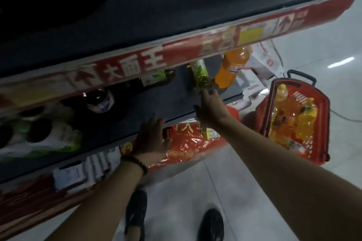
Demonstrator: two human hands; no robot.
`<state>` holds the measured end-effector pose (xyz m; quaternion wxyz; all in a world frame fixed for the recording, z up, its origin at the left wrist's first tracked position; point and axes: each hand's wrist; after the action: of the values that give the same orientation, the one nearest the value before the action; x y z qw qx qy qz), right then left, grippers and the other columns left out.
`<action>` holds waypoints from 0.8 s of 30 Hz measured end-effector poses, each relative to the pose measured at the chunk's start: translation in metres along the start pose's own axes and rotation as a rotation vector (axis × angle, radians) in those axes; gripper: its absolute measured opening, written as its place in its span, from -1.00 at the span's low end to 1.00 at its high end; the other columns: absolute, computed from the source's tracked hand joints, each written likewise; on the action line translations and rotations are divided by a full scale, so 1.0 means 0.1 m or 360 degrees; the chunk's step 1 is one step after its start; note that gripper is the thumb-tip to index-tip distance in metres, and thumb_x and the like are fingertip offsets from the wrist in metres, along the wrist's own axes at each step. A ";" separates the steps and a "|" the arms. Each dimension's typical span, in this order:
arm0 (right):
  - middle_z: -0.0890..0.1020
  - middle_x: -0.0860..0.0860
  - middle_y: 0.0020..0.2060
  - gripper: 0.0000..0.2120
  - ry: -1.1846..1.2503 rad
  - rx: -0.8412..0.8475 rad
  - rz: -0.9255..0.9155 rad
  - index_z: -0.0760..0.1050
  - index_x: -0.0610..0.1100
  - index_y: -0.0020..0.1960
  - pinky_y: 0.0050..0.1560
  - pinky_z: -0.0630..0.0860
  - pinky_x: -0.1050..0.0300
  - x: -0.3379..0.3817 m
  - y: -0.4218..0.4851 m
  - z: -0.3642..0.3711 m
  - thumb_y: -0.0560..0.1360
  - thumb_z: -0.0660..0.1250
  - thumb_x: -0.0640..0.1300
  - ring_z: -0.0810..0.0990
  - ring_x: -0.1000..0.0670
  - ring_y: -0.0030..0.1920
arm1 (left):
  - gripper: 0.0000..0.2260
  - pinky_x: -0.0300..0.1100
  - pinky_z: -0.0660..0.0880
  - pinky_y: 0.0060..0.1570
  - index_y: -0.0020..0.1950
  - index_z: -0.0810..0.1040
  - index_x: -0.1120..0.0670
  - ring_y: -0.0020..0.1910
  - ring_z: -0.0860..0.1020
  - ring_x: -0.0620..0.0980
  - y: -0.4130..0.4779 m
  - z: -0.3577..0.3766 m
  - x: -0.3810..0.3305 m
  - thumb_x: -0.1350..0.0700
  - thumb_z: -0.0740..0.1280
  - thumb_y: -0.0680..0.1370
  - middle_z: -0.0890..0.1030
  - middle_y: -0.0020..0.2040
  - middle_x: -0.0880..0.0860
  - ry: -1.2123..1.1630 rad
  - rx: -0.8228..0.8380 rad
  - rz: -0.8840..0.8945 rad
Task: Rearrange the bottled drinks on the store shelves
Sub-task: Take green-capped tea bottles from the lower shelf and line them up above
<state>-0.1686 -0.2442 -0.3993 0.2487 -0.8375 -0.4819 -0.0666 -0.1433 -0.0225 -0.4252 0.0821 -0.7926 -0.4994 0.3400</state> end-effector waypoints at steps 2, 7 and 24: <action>0.36 -0.25 0.42 -0.54 -0.0064 -0.0080 -0.0063 0.31 -0.12 0.48 0.27 0.60 -0.27 -0.18 0.30 0.08 0.66 0.35 -0.06 0.46 -0.30 0.36 | -0.29 0.21 0.01 0.67 0.72 0.07 -0.04 0.72 -0.10 0.19 0.25 0.25 -0.01 -0.06 0.35 0.65 -0.08 0.75 0.05 0.0062 -0.0103 0.0026; 0.02 -0.31 0.65 -0.38 -0.0269 0.0028 -0.0138 0.11 -0.05 0.67 0.39 0.49 -0.34 -0.35 0.99 0.15 0.71 0.24 0.10 0.24 -0.39 0.57 | -0.21 0.27 -0.07 0.66 0.74 -0.07 -0.01 0.72 -0.15 0.16 0.60 0.65 0.05 -0.14 0.32 0.66 -0.11 0.75 0.04 0.0185 -0.0109 -0.0066; 0.63 0.05 -0.02 -0.83 0.1175 -0.0246 -0.0499 0.44 0.20 0.11 -0.06 0.70 0.04 -0.50 0.32 0.90 0.75 0.17 -0.07 0.67 0.09 -0.06 | -0.59 0.12 0.65 0.20 0.40 0.55 0.02 0.20 0.70 0.11 0.87 0.57 -0.19 -0.20 0.23 0.70 0.70 0.27 0.09 -0.1859 0.0062 -0.0316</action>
<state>-0.1797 -0.2529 -0.5063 0.3282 -0.6901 -0.4756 -0.4358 -0.1190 -0.0928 -0.5004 -0.1605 -0.4221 -0.5274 0.7197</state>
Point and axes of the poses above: each hand's wrist, its own y-axis towards the middle knuckle, its own z-axis out of the palm, x = y × z
